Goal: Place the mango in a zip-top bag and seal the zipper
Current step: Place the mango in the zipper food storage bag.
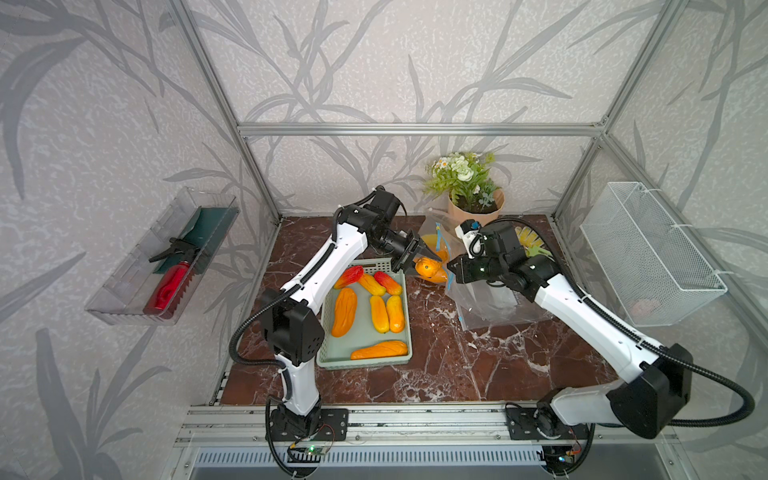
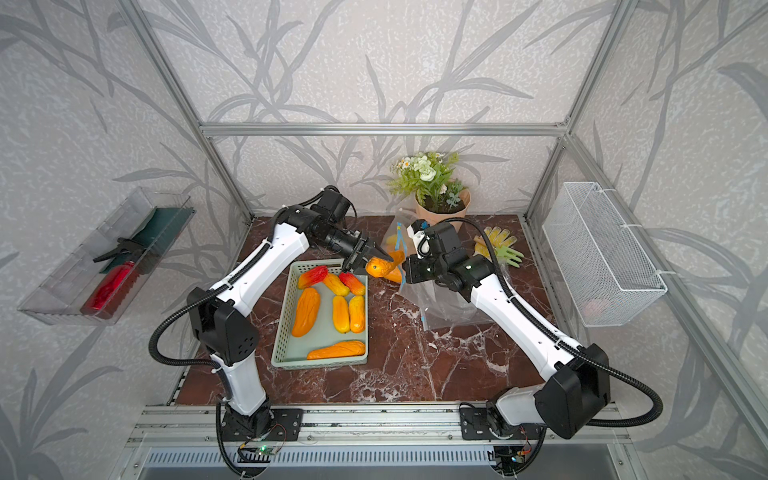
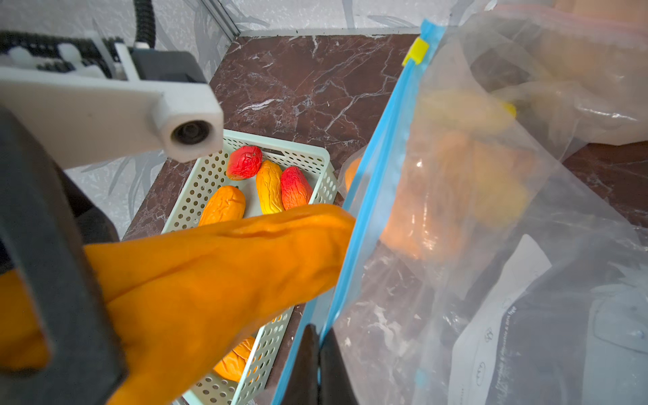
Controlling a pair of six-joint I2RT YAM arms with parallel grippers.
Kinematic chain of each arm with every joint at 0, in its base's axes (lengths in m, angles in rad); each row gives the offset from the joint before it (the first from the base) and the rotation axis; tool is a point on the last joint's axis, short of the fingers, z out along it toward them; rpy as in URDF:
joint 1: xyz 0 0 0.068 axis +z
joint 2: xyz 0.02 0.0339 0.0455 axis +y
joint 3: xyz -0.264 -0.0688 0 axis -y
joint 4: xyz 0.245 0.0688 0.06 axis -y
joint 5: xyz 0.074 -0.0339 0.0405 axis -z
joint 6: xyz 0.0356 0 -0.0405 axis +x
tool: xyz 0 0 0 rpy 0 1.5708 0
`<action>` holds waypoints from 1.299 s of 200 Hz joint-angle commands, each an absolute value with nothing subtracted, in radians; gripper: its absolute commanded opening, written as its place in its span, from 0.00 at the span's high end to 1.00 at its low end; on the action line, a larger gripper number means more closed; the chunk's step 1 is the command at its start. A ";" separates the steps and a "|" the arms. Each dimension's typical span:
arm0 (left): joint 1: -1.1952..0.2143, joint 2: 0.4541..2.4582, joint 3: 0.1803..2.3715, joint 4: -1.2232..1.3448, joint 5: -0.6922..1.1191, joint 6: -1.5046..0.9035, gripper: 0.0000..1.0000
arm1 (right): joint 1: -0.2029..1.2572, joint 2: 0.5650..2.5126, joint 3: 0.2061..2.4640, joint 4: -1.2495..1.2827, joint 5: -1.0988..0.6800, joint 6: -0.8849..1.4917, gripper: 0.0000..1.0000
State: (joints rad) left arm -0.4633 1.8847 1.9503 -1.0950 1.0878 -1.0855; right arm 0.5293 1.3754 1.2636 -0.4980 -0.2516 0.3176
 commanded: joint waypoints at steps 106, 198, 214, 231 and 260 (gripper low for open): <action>-0.455 1.886 1.982 -0.930 1.153 -1.310 0.88 | 0.526 1.330 1.259 -0.463 -0.271 0.320 1.00; -0.467 1.863 1.767 -0.668 1.141 -1.441 0.90 | 0.525 1.324 1.264 -0.463 -0.316 0.302 1.00; -0.466 1.877 1.767 -0.668 1.111 -1.422 0.91 | 0.525 1.322 1.270 -0.462 -0.326 0.304 1.00; -0.472 1.896 1.781 -0.674 1.067 -1.398 0.91 | 0.525 1.322 1.277 -0.466 -0.338 0.306 1.00; -0.479 1.918 1.799 -0.745 0.994 -1.341 0.88 | 0.522 1.318 1.288 -0.475 -0.341 0.308 1.00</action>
State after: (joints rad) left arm -0.4686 1.9053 1.7775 -0.6926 1.0630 -1.3785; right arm 0.5289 1.3464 1.2484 -0.4782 -0.3164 0.3168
